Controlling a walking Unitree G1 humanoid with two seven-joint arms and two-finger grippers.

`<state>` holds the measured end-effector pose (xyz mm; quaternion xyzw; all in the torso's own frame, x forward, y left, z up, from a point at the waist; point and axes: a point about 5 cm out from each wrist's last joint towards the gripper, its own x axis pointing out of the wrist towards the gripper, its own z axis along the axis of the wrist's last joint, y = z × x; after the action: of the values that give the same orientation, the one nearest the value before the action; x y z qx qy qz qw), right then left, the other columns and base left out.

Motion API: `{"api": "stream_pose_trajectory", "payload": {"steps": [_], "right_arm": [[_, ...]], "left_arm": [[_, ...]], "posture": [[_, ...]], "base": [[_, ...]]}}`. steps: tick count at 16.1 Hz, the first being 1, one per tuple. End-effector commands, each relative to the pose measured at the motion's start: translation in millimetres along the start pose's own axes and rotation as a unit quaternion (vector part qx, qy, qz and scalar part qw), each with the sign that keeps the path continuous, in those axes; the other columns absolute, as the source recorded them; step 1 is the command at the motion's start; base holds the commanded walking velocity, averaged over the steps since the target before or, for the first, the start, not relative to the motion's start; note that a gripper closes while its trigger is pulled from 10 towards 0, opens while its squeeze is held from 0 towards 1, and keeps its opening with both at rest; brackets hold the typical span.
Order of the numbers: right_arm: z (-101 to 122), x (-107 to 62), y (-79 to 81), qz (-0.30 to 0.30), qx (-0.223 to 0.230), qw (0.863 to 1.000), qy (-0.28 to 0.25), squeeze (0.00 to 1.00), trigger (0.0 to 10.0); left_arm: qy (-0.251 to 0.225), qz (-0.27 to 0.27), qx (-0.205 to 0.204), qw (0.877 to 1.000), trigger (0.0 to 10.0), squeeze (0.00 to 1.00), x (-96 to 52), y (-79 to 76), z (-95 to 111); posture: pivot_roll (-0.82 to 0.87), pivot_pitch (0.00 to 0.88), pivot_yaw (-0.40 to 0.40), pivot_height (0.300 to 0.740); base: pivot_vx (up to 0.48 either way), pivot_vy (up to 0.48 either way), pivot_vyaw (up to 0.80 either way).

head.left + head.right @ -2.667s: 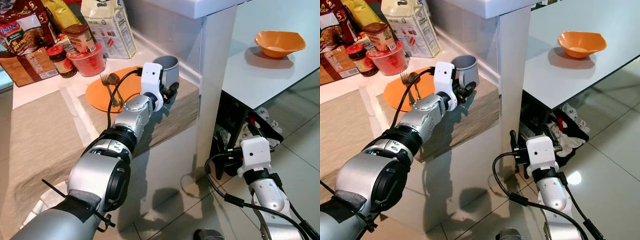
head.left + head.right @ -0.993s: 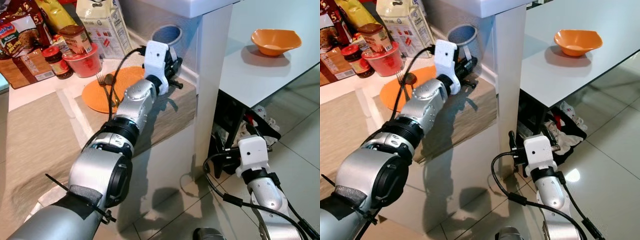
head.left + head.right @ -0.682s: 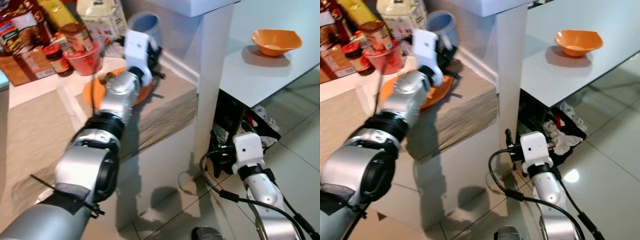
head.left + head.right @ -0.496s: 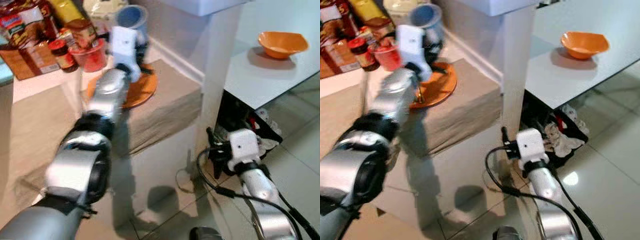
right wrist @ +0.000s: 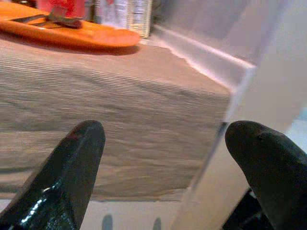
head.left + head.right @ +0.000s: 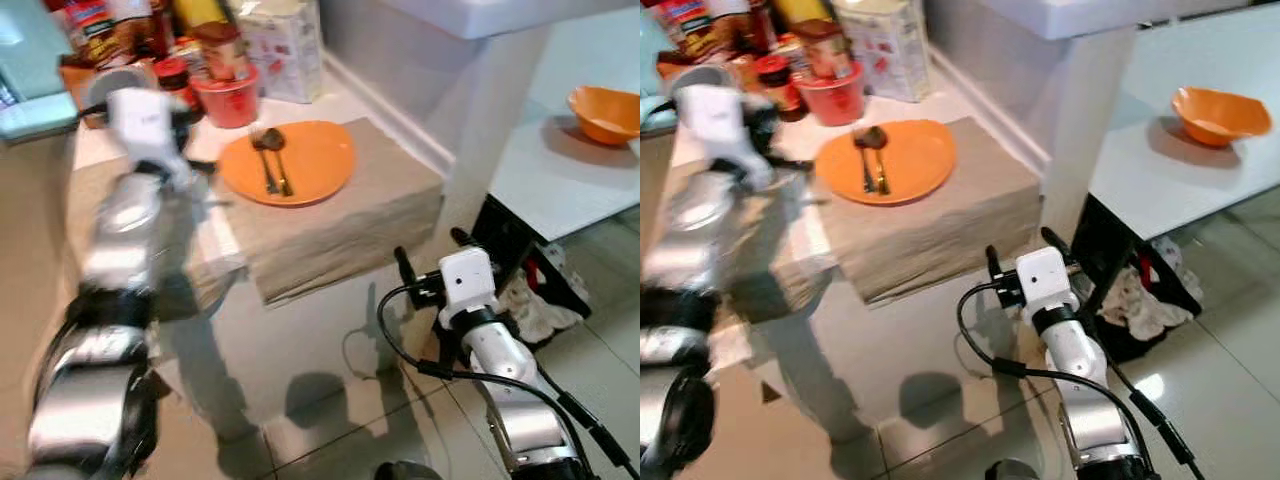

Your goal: Setting the table

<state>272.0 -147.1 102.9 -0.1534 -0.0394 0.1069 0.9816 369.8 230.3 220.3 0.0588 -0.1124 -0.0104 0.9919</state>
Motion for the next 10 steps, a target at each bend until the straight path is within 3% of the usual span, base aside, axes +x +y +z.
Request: {"api": "stream_pose_trajectory", "payload": {"steps": [1,2,4,5,7,9,10], "right_arm": [[3.8,4.1,1.1,0.005,0.008,1.0,-0.013,0.0,10.0],[3.7,6.6,1.7,0.008,0.008,1.0,-0.017,0.0,10.0],[3.0,9.7,0.7,0.009,0.007,1.0,-0.02,0.0,10.0],[2.7,10.5,0.5,0.009,0.006,1.0,-0.021,0.0,10.0],[1.3,14.3,1.4,0.011,0.004,1.0,-0.026,0.0,10.0],[1.3,17.7,2.2,0.015,0.006,0.999,-0.031,0.0,10.0],[5.4,21.3,-1.3,0.01,0.008,0.999,-0.041,0.0,10.0]], "left_arm": [[-0.021,0.017,0.002,1.0,0.0,0.0,-2.9,9.4,12.9],[-0.025,0.034,0.018,0.999,0.0,0.0,-18.7,19.3,15.2],[-0.034,0.05,0.03,0.998,0.0,0.0,-42.9,23.7,19.2],[-0.036,0.052,0.035,0.997,0.0,0.0,-50.2,22.6,20.2],[-0.026,0.058,0.04,0.997,0.0,0.0,-81.9,12.2,12.9],[0.001,0.077,0.022,0.997,0.0,0.0,-98.8,8.8,1.7],[0.03,0.081,0.001,0.996,0.0,0.0,-110.7,1.5,-15.0]], "posture": [[-0.06,0.0,0.036,0.736],[-0.04,0.0,0.032,0.736],[-0.02,0.0,0.026,0.736],[-0.02,0.0,0.026,0.736],[0.01,0.0,0.015,0.736],[0.02,0.0,0.008,0.736],[0.01,0.0,0.006,0.736]], "base": [[0.0,0.0,0.0],[0.0,0.0,0.0],[0.0,0.0,0.0],[0.0,0.0,0.0],[0.0,0.0,0.0],[0.0,0.0,0.0],[0.0,0.0,0.0]]}}
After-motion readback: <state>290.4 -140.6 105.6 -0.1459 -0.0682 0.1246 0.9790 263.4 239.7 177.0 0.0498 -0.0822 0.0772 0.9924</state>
